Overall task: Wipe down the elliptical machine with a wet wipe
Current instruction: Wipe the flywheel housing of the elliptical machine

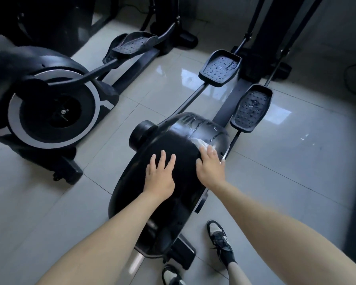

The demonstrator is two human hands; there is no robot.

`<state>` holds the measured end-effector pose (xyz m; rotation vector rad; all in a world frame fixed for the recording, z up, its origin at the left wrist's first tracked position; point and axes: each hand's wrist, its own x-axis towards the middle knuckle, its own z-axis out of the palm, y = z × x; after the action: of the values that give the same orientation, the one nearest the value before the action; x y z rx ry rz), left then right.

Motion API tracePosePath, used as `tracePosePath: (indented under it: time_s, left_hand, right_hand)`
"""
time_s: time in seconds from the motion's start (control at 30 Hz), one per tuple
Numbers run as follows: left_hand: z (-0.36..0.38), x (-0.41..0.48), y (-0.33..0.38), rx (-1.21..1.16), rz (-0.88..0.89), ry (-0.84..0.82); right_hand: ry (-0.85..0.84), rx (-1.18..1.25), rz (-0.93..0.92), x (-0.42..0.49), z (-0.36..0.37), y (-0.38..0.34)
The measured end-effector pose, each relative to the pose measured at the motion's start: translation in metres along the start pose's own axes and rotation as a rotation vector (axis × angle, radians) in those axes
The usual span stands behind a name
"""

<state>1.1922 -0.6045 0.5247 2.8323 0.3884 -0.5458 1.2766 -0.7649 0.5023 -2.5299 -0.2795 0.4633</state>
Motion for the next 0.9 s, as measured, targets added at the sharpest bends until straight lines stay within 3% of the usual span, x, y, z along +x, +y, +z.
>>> tracePosePath:
  time_s: [0.13,0.23,0.33,0.47,0.67,0.8,0.9]
  left_hand:
    - [-0.002,0.002,0.004,0.003,0.02,0.021]
    - [0.002,0.003,0.011,0.063,0.187,0.067]
    - [0.007,0.001,0.019,0.038,0.196,0.042]
    - [0.008,0.0,0.02,0.013,0.185,0.038]
    - [0.007,-0.003,0.026,0.039,0.168,0.044]
    - [0.009,-0.004,0.025,0.036,0.166,0.055]
    - [0.012,-0.003,0.026,0.019,0.157,0.066]
  right_hand:
    - [-0.053,-0.037,-0.155,-0.045,0.022,-0.012]
    - [-0.092,-0.016,-0.172,-0.045,0.02,0.0]
    - [-0.045,0.066,-0.091,-0.022,0.008,0.02]
    - [-0.102,0.287,0.078,-0.026,0.006,0.034]
    - [-0.001,0.273,0.002,-0.083,0.028,0.014]
    - [-0.059,0.262,0.016,-0.052,0.021,0.031]
    - [-0.085,0.432,0.041,-0.017,0.003,0.037]
